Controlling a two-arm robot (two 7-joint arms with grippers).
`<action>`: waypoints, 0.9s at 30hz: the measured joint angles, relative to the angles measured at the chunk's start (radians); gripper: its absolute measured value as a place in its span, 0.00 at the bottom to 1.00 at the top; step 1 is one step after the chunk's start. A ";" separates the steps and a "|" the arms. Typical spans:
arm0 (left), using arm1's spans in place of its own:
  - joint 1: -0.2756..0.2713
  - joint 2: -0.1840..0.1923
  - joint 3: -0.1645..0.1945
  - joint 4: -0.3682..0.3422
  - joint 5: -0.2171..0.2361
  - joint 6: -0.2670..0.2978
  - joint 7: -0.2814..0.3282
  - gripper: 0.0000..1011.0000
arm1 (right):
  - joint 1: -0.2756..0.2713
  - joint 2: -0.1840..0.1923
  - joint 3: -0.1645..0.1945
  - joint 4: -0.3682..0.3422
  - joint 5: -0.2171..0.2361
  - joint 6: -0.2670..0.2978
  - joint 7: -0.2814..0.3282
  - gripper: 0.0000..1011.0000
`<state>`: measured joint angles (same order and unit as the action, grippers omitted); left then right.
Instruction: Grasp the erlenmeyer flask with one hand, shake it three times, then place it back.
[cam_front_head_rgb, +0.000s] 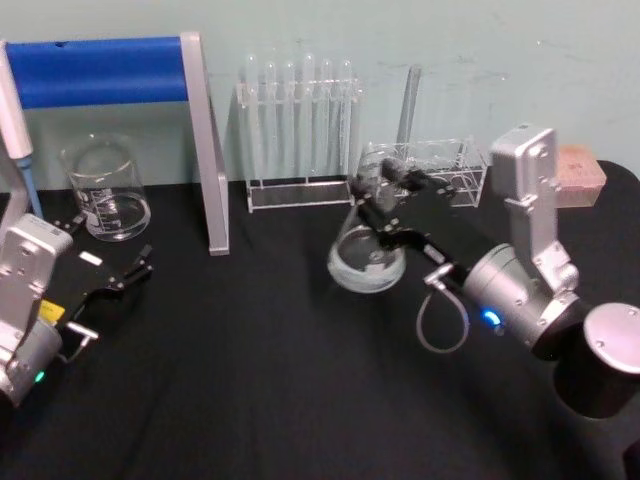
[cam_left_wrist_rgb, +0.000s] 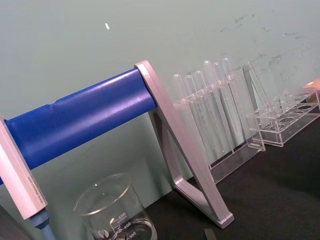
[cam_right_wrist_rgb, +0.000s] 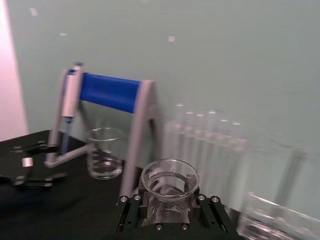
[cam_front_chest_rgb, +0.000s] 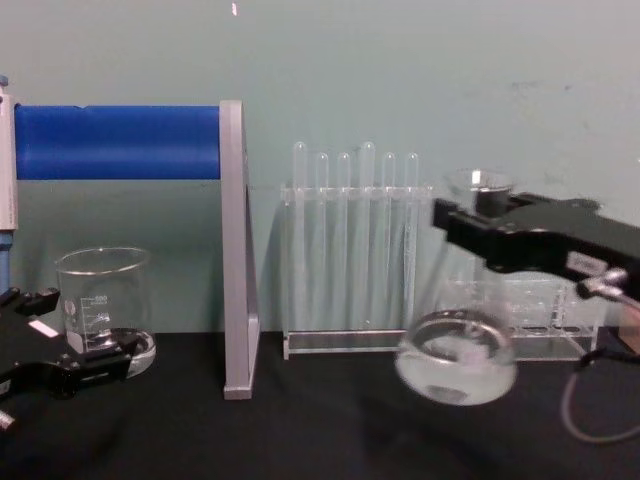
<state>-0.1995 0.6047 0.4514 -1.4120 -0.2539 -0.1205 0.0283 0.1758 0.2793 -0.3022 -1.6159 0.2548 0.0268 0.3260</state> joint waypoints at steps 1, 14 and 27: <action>0.000 0.000 0.000 0.000 0.000 0.000 0.000 0.99 | 0.001 -0.001 -0.007 -0.001 0.000 0.001 0.004 0.45; 0.000 0.000 0.000 0.000 0.000 0.000 0.000 0.99 | 0.006 0.007 -0.130 -0.041 0.020 0.004 0.087 0.45; 0.000 0.000 0.000 0.000 0.000 0.000 0.000 0.99 | 0.015 0.036 -0.207 -0.064 0.041 0.008 0.133 0.44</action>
<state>-0.1995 0.6047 0.4514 -1.4119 -0.2539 -0.1205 0.0283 0.1909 0.3148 -0.5090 -1.6802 0.2956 0.0349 0.4594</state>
